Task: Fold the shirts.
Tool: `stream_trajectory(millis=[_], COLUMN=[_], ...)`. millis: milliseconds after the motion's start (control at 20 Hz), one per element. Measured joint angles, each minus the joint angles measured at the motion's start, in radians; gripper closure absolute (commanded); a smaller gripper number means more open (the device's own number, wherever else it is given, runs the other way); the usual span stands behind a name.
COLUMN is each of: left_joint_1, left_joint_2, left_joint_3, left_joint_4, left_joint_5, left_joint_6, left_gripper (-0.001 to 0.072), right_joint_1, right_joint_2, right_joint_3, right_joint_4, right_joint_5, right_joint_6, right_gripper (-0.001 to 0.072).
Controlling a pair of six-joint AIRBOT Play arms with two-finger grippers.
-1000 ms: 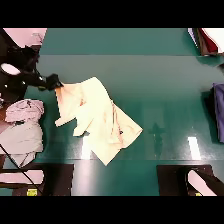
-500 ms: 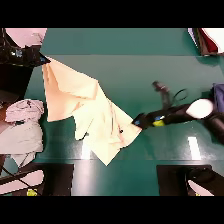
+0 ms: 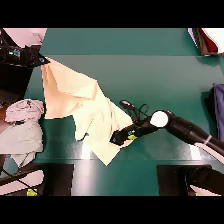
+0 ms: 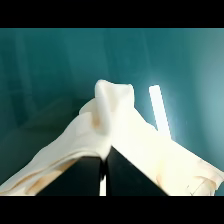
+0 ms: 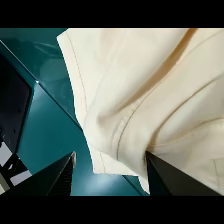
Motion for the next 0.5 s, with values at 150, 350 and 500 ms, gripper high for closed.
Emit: stream_trajectory(millis=[150,350,500], left_joint_1=[0.000,0.000,0.000], left_joint_2=[0.000,0.000,0.002], left_joint_3=[0.000,0.000,0.002], left_joint_4=[0.000,-0.001,-0.002], left_joint_5=[-0.009,-0.016,-0.023], left_joint_6=[-0.001,-0.002,-0.015], left_gripper=[0.0684,0.0684,0.0685], right_joint_1=[0.013,0.018,0.019], right_joint_2=[-0.045,-0.064,-0.055], right_joint_3=[0.035,0.053,0.058], right_joint_4=[-0.021,-0.052,-0.070], right_joint_5=[0.019,0.002,-0.021], right_joint_6=[-0.001,-0.002,-0.003], right_gripper=[0.0262,0.0691,0.0693])
